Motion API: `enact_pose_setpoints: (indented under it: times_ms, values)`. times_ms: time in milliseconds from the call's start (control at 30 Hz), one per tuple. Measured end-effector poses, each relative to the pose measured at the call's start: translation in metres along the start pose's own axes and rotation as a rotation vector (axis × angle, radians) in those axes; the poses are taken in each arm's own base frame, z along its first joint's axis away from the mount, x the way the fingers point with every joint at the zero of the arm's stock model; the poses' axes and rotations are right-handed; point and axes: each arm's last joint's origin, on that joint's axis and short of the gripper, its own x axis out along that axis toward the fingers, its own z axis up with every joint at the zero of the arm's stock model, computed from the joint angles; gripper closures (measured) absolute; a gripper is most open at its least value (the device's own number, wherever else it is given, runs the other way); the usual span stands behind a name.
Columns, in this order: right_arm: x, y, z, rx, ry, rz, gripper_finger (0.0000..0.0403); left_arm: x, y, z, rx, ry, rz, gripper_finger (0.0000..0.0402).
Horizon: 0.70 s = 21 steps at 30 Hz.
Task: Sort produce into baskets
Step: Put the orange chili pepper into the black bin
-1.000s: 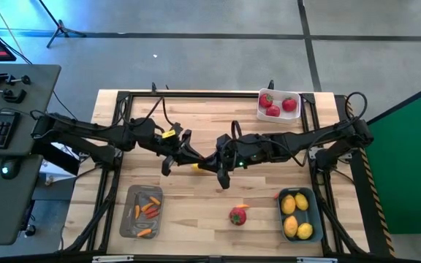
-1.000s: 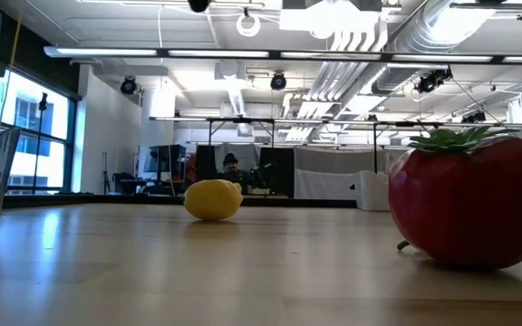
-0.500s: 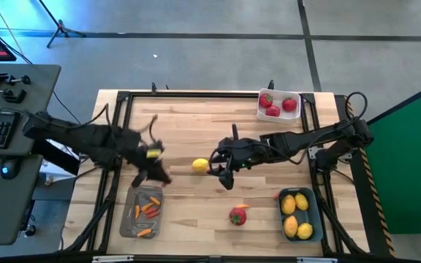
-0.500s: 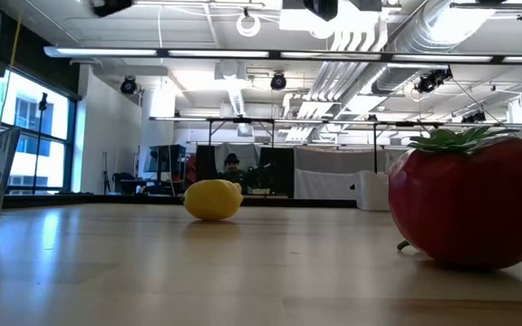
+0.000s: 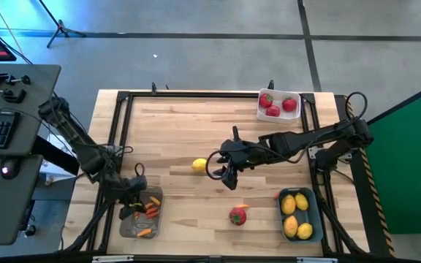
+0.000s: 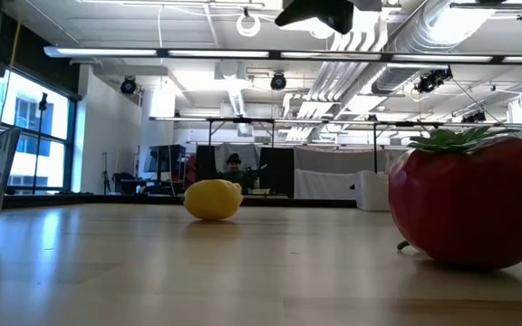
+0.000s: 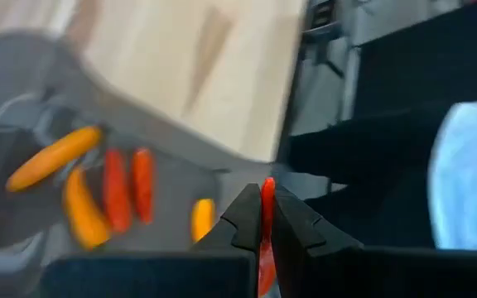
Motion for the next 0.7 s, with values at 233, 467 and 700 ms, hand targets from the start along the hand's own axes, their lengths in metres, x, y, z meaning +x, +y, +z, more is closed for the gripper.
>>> enact_pose_setpoints:
  times_ms: [233,467,700]
  values:
    - [0.003,-0.009,0.004,0.010,-0.011,-0.037,0.0187,0.022,0.025,-0.015,-0.036,0.029,0.137,0.0401]
    - [0.032,-0.014,-0.003,-0.009,0.046,-0.080,0.0187,0.030,0.029,-0.017,0.039,0.066,0.170,0.0379]
    - [0.062,-0.018,-0.015,-0.017,0.126,-0.097,0.0175,0.025,0.026,-0.018,0.034,0.142,0.106,0.0313]
